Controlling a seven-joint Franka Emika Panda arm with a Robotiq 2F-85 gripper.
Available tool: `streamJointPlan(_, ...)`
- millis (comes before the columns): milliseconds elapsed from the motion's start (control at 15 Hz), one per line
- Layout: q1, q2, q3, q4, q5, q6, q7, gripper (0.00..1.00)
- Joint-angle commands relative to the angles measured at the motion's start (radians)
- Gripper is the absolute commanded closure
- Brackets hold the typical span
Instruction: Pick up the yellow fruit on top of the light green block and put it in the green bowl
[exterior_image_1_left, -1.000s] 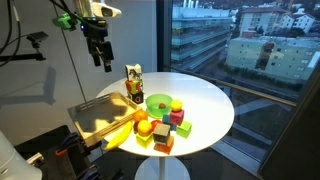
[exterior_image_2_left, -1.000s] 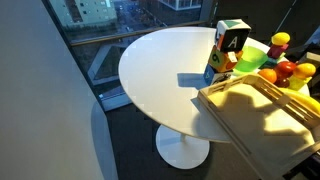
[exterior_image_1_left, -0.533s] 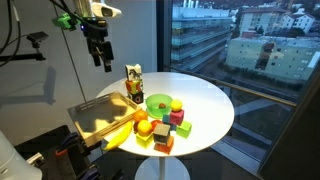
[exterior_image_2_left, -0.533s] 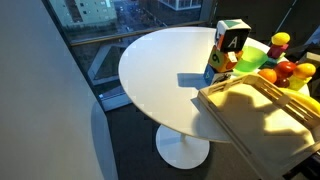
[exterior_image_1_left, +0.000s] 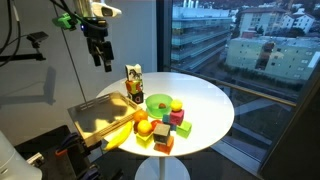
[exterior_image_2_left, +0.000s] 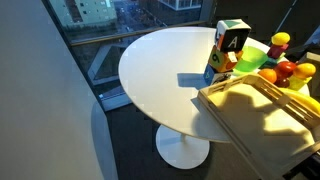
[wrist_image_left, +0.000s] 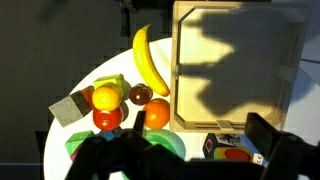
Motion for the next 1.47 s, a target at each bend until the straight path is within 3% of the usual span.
streamJointPlan(0, -0.001, 0.028, 0.003, 0.043, 0.004, 0.0, 0.019, 0.0)
streamJointPlan(800, -0.03, 0.146, -0.003, 0.159, -0.045, -0.007, 0.041, 0.0)
streamJointPlan(1400, -0.081, 0.24, -0.06, 0.133, -0.119, 0.039, -0.008, 0.0)
